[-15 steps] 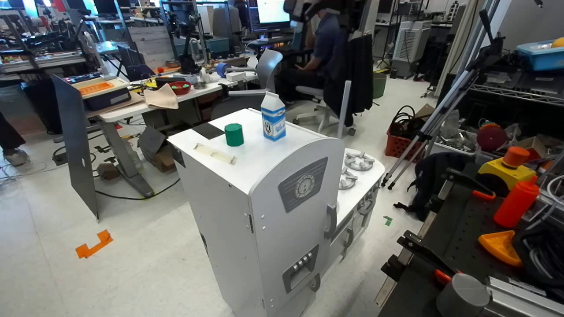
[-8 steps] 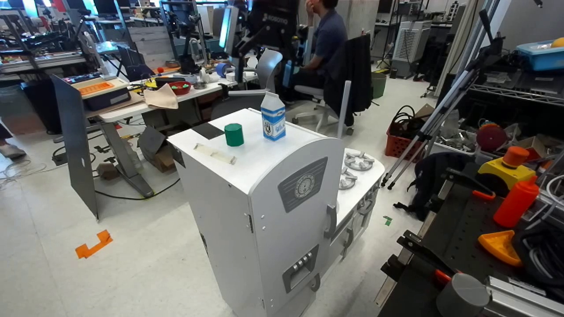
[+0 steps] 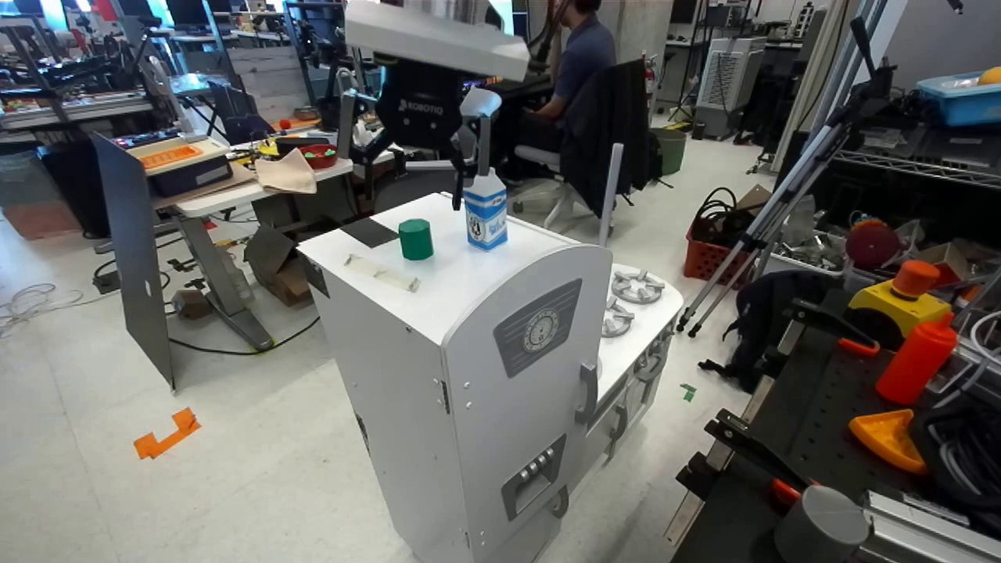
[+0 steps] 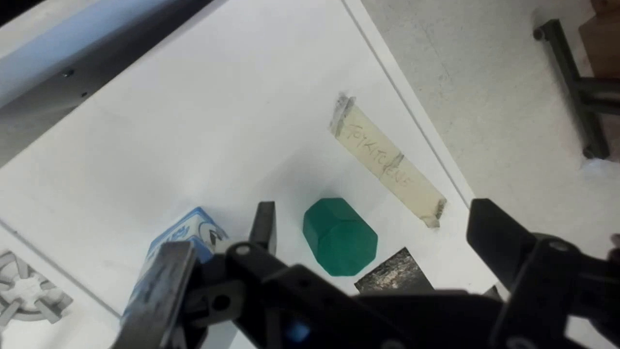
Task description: Pick the green object and put it on the right of the cabinet
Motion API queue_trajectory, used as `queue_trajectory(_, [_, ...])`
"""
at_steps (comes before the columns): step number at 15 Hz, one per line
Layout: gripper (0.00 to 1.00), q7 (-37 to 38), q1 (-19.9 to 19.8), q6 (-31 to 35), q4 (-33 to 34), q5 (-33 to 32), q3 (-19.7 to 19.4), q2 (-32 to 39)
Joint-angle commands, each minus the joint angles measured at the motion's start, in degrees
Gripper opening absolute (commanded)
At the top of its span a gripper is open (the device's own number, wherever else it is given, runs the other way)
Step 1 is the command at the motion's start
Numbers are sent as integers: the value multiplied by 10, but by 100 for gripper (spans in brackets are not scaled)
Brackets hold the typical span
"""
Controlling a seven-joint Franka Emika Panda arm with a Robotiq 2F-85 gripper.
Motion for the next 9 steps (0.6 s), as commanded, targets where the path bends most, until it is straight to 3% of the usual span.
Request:
queue_trajectory(1, [100, 68, 14, 10, 69, 8, -15, 65])
queue_trajectory(9, [100, 207, 43, 104, 110, -14, -46, 119])
